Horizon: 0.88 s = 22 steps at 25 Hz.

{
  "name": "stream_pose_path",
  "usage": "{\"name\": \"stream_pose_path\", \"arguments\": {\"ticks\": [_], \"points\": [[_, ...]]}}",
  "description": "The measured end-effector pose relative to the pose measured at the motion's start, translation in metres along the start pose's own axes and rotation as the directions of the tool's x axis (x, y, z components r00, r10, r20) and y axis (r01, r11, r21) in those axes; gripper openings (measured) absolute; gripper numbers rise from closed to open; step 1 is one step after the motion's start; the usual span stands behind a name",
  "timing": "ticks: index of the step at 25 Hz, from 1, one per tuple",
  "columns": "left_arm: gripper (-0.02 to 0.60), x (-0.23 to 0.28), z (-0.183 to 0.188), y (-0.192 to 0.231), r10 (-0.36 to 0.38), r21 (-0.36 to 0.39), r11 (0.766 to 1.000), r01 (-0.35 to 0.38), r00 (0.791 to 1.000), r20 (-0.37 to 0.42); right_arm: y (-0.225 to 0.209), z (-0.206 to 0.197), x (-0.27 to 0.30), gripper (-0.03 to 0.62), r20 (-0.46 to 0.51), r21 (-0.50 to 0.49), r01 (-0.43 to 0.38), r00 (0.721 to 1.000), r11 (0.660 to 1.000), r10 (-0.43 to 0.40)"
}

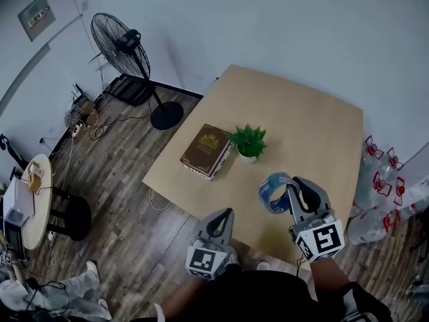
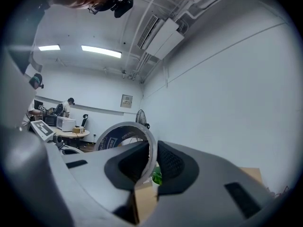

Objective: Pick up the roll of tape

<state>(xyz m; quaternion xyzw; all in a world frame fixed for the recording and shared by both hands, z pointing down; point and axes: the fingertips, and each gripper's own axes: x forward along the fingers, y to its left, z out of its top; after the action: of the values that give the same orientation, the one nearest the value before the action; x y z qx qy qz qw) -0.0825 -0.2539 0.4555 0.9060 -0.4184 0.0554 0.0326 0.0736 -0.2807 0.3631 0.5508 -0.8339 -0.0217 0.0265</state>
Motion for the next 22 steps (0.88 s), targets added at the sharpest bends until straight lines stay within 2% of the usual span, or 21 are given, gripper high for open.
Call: {"name": "stream_pose_path", "arguments": {"ticks": [8,13,22], "points": [[0.000,-0.001,0.010,0.002,0.007,-0.019,1.000,-0.007,1.000,0.020,0.006,0.007,-0.010,0.049,0.023,-0.045,0.014,1.000,0.999,-0.013],[0.000,0.001,0.011,-0.004,-0.016,0.011,1.000,0.016,1.000,0.013,0.004,0.007,-0.010,0.048,0.019,-0.061,0.022,1.000,0.998,-0.020],[0.000,0.008,0.014,0.000,-0.005,0.017,1.000,0.005,1.000,0.021,-0.002,0.004,-0.007,0.048,0.013,-0.077,0.038,0.999,0.996,-0.037]]}}
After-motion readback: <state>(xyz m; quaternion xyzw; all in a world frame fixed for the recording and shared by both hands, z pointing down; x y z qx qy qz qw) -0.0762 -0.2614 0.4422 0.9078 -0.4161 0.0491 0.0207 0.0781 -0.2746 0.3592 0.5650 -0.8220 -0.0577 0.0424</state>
